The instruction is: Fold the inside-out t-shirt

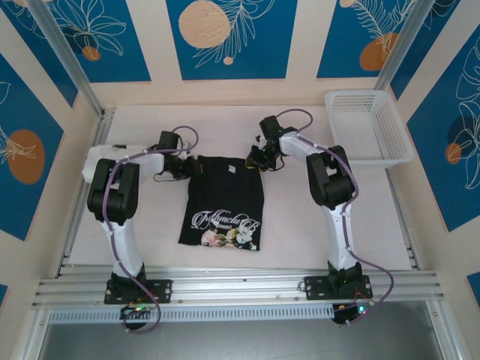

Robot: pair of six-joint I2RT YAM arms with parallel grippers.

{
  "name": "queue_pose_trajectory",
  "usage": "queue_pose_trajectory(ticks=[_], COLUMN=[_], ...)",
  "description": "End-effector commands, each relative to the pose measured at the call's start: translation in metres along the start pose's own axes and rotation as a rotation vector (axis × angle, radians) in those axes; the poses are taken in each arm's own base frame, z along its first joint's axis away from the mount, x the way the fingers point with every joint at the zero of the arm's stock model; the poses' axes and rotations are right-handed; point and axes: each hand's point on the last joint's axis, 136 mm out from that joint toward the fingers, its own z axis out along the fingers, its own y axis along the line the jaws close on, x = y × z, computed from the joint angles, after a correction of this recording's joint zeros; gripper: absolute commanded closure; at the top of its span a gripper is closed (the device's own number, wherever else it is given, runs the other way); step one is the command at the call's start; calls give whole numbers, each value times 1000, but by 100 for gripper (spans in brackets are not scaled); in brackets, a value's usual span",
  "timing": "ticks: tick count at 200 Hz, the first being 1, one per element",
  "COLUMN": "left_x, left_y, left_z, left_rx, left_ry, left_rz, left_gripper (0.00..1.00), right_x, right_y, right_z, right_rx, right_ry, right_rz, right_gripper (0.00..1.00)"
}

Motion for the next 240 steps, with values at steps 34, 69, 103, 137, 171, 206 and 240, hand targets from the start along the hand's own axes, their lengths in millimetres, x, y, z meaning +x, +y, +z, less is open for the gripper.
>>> queue_pose_trajectory(ticks=[34,69,103,137,171,206,240], left_x=[-18,-44,-61,-84,-137,-197,-204], left_y=[-14,-32,-58,-75,-108,-166,-198], left_z=[-3,-38,-59,-71,-102,-162,-206], left_rx=[86,145,238,286,348,442,519], left_ry=[-28,-159,-234,-296,-435,-578,-674], left_rz=[-6,7,18,22,67,154,230], left_gripper=[100,100,100,100,100,100,100], right_x=[-10,-19,-26,-44,-87,-123,-118], right_y=[17,33,51,55,69,107,136], right_z=[-25,-74,-95,-111,-160,-251,-302], right_rx=[-104,-201,-270,-296,-341,-411,-437], right_ry=[-64,-167,-211,-258,-374,-539,-626], right_rz=[-51,-102,-131,-143,-183,-279,-395], right_gripper=[97,100,100,100,100,100,100])
